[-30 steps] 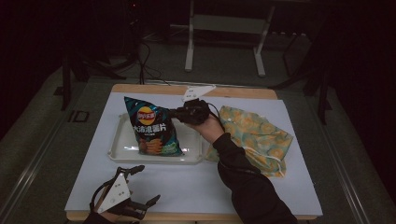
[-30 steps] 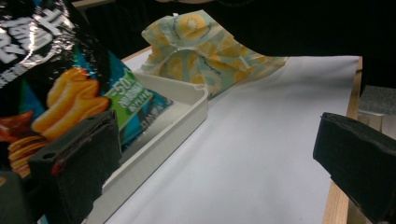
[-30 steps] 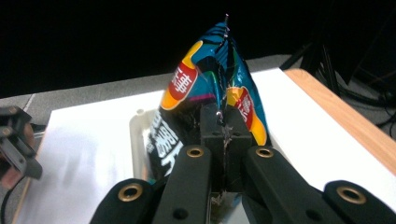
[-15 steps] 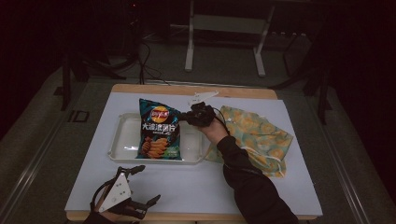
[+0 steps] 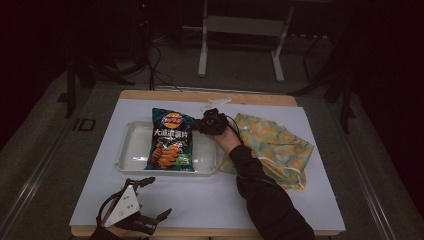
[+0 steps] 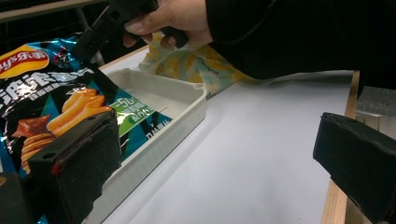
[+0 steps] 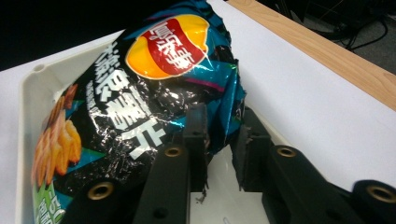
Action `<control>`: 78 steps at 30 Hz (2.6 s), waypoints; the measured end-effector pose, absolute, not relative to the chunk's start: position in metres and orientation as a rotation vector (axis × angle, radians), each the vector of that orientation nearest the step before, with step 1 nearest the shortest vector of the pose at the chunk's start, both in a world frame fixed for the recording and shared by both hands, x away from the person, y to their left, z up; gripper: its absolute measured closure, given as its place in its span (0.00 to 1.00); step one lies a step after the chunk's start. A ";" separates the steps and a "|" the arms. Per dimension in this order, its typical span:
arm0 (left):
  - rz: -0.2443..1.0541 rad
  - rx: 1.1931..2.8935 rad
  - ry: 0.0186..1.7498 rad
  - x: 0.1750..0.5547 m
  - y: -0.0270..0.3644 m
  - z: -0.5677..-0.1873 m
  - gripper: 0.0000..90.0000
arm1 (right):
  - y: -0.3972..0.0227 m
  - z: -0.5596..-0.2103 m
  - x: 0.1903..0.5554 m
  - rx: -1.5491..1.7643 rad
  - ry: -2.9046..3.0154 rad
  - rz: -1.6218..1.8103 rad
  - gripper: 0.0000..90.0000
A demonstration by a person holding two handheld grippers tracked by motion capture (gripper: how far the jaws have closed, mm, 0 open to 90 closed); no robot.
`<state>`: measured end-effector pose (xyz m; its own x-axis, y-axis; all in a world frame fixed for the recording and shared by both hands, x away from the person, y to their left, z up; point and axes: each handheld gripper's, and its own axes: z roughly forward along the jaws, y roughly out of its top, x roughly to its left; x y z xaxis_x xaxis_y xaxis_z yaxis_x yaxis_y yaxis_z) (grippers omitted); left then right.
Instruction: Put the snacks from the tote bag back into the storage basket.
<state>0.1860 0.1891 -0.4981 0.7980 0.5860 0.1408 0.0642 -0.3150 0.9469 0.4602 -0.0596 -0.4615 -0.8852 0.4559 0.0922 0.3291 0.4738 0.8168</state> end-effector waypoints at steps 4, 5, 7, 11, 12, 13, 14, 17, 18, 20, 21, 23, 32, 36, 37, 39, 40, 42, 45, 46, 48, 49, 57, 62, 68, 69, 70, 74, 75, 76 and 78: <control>0.565 1.839 0.498 0.186 0.189 -0.498 0.02 | -0.062 -0.458 0.459 0.687 2.554 1.355 0.71; 0.564 1.839 0.499 0.186 0.189 -0.498 0.02 | -0.062 -0.456 0.459 0.686 2.548 1.344 0.67; 0.566 1.840 0.498 0.187 0.189 -0.498 0.02 | -0.063 -0.453 0.458 0.684 2.537 1.349 0.56; 0.566 1.840 0.499 0.187 0.188 -0.498 0.02 | -0.066 -0.446 0.455 0.681 2.525 1.349 0.41; 0.566 1.841 0.499 0.187 0.188 -0.498 0.02 | -0.067 -0.444 0.454 0.686 2.525 1.348 0.38; 0.566 1.841 0.499 0.187 0.188 -0.498 0.02 | -0.067 -0.444 0.454 0.686 2.525 1.348 0.38; 0.567 1.841 0.500 0.187 0.188 -0.498 0.02 | -0.070 -0.437 0.449 0.685 2.510 1.363 0.27; 0.568 1.842 0.501 0.187 0.188 -0.498 0.02 | -0.073 -0.433 0.445 0.698 2.505 1.396 0.18; 0.569 1.842 0.501 0.187 0.188 -0.498 0.02 | -0.075 -0.430 0.443 0.688 2.503 1.403 0.15; 0.569 1.841 0.502 0.187 0.188 -0.498 0.02 | -0.079 -0.426 0.439 0.696 2.499 1.427 0.15; 0.570 1.842 0.501 0.187 0.188 -0.498 0.02 | -0.081 -0.425 0.438 0.697 2.504 1.429 0.15; 0.570 1.844 0.500 0.187 0.188 -0.498 0.02 | -0.085 -0.421 0.434 0.687 2.489 1.427 0.15; 0.572 1.846 0.499 0.187 0.188 -0.498 0.02 | -0.118 -0.409 0.421 0.729 2.446 1.394 0.17; 0.569 1.846 0.503 0.187 0.187 -0.498 0.02 | -0.138 -0.403 0.415 0.740 2.419 1.391 0.16; 0.568 1.847 0.503 0.187 0.187 -0.498 0.02 | -0.143 -0.402 0.415 0.743 2.409 1.395 0.16; 0.568 1.849 0.502 0.188 0.187 -0.498 0.02 | -0.159 -0.400 0.412 0.767 2.385 1.396 0.16; 0.569 1.849 0.502 0.188 0.187 -0.498 0.02 | -0.159 -0.400 0.412 0.767 2.385 1.396 0.16; 0.568 1.849 0.503 0.188 0.187 -0.498 0.02 | -0.170 -0.401 0.411 0.783 2.371 1.400 0.16; 0.569 1.849 0.505 0.188 0.187 -0.498 0.02 | -0.187 -0.403 0.407 0.817 2.341 1.390 0.16; 0.569 1.849 0.505 0.188 0.187 -0.498 0.02 | -0.193 -0.404 0.406 0.832 2.326 1.396 0.16; 0.568 1.849 0.505 0.188 0.187 -0.499 0.02 | -0.204 -0.405 0.404 0.852 2.301 1.393 0.16; 0.567 1.848 0.506 0.188 0.187 -0.499 0.02 | -0.214 -0.406 0.401 0.867 2.273 1.392 0.16; 0.569 1.848 0.508 0.188 0.187 -0.499 0.02 | -0.250 -0.407 0.382 0.916 2.187 1.373 0.16; 0.568 1.850 0.506 0.188 0.186 -0.499 0.02 | -0.266 -0.409 0.373 0.919 2.175 1.359 0.16; 0.566 1.851 0.508 0.188 0.186 -0.499 0.02 | -0.286 -0.415 0.357 0.960 2.142 1.331 0.16; 0.565 1.852 0.508 0.189 0.186 -0.499 0.02 | -0.289 -0.416 0.354 0.967 2.126 1.325 0.16; 0.564 1.853 0.508 0.188 0.186 -0.499 0.02 | -0.292 -0.417 0.350 0.980 2.106 1.329 0.16; 0.564 1.853 0.507 0.188 0.185 -0.499 0.02 | -0.301 -0.425 0.338 1.024 2.066 1.324 0.16; 0.565 1.853 0.506 0.188 0.185 -0.499 0.02 | -0.303 -0.427 0.335 1.027 2.062 1.316 0.16; 0.564 1.852 0.507 0.188 0.185 -0.499 0.02 | -0.304 -0.430 0.332 1.034 2.053 1.304 0.16; 0.563 1.853 0.508 0.188 0.185 -0.499 0.02 | -0.308 -0.435 0.327 1.040 2.037 1.284 0.16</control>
<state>0.1884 0.1854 -0.4992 0.7963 0.5888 0.1386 0.0775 -0.3265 0.9420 0.3273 -0.3077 -0.4354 -0.5753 0.8177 -0.0222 0.3326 0.2586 0.9069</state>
